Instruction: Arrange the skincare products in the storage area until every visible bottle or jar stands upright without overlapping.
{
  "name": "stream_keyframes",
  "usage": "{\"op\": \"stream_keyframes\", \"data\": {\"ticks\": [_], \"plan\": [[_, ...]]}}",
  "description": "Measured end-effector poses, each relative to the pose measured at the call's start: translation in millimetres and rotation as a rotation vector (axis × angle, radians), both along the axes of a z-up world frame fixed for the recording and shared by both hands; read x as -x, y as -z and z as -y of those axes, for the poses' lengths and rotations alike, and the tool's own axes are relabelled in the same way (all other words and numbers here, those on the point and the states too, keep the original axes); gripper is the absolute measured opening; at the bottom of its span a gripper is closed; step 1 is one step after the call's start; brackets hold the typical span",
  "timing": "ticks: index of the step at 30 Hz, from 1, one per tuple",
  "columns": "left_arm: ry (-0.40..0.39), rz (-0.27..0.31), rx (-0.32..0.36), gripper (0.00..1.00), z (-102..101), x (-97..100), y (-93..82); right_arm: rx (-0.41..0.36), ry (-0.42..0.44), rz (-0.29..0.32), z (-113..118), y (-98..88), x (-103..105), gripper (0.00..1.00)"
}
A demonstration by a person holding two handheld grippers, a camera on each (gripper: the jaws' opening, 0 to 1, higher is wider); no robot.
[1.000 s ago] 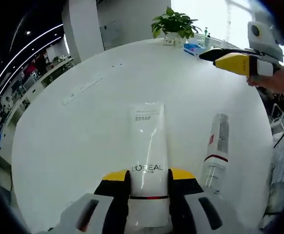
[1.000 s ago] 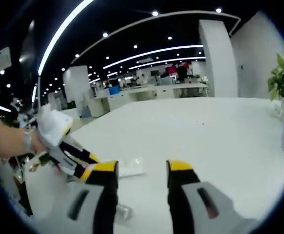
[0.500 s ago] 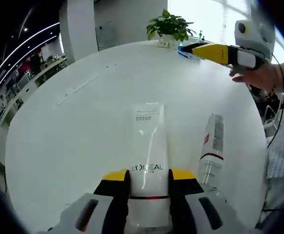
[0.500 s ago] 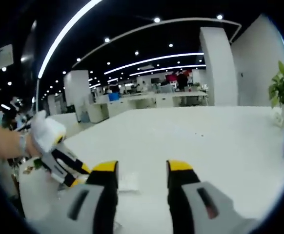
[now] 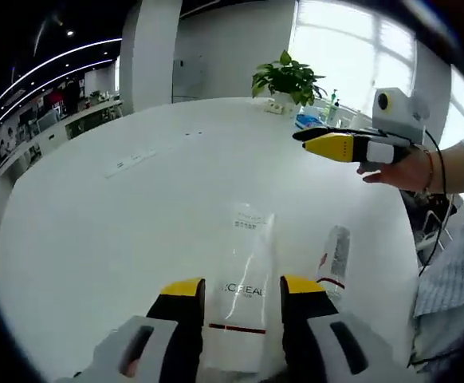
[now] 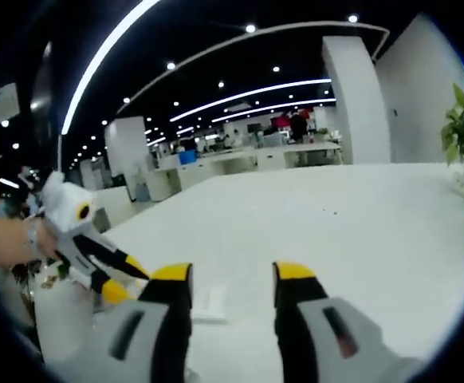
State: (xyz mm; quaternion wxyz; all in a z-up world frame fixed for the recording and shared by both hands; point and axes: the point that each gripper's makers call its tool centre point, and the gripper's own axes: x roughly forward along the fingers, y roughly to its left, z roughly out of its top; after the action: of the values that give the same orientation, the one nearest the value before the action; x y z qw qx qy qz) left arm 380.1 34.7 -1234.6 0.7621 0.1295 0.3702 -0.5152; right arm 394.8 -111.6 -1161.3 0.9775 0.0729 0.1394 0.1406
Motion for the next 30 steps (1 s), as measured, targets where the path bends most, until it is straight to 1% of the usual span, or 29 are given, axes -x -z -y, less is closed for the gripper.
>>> {"op": "stream_keyframes", "data": {"ticks": [3, 5, 7, 10, 12, 14, 15, 17, 20, 22, 24, 27, 30], "plan": [[-0.006, -0.013, -0.008, 0.38, -7.1, 2.2, -0.4, 0.006, -0.01, -0.008, -6.8, 3.7, -8.2, 0.41], [-0.003, -0.003, -0.031, 0.38, -12.0, 4.4, 0.4, 0.0, -0.017, -0.006, -11.4, 3.6, -11.8, 0.41], [0.012, 0.024, -0.074, 0.37, -19.9, 7.7, 2.9, -0.001, -0.042, -0.017, -22.4, 7.7, -16.0, 0.41], [-0.026, 0.028, -0.057, 0.36, -23.2, 5.9, 1.3, 0.026, -0.059, -0.046, -28.6, 15.8, -17.7, 0.41], [-0.025, 0.02, -0.056, 0.34, -23.6, 7.4, 1.6, 0.025, -0.063, -0.05, -30.3, 17.9, -18.9, 0.41], [-0.022, 0.015, -0.072, 0.29, -25.4, 10.0, 4.5, 0.024, -0.07, -0.062, -32.2, 22.0, -20.2, 0.41], [-0.015, 0.025, -0.098, 0.28, -29.2, 10.3, 7.0, 0.022, -0.071, -0.067, -32.6, 23.2, -20.3, 0.41], [-0.016, 0.025, -0.093, 0.28, -30.9, 9.7, 6.7, 0.013, -0.071, -0.096, -33.4, 31.4, -21.1, 0.41], [-0.013, 0.01, -0.097, 0.28, -36.2, 10.6, 8.9, 0.022, -0.064, -0.127, -31.7, 40.6, -20.8, 0.41], [-0.004, 0.019, -0.094, 0.27, -36.6, 10.7, 8.8, 0.01, -0.055, -0.143, -30.2, 43.9, -20.2, 0.4], [0.001, 0.012, -0.093, 0.27, -36.1, 10.0, 9.0, -0.008, -0.047, -0.153, -29.0, 46.0, -19.0, 0.4], [0.022, 0.004, -0.091, 0.27, -36.4, 8.7, 10.2, -0.013, -0.041, -0.171, -27.5, 50.1, -18.3, 0.4], [0.052, -0.009, -0.072, 0.27, -37.0, 7.5, 10.9, -0.013, -0.033, -0.182, -24.2, 53.1, -18.4, 0.4]]}}
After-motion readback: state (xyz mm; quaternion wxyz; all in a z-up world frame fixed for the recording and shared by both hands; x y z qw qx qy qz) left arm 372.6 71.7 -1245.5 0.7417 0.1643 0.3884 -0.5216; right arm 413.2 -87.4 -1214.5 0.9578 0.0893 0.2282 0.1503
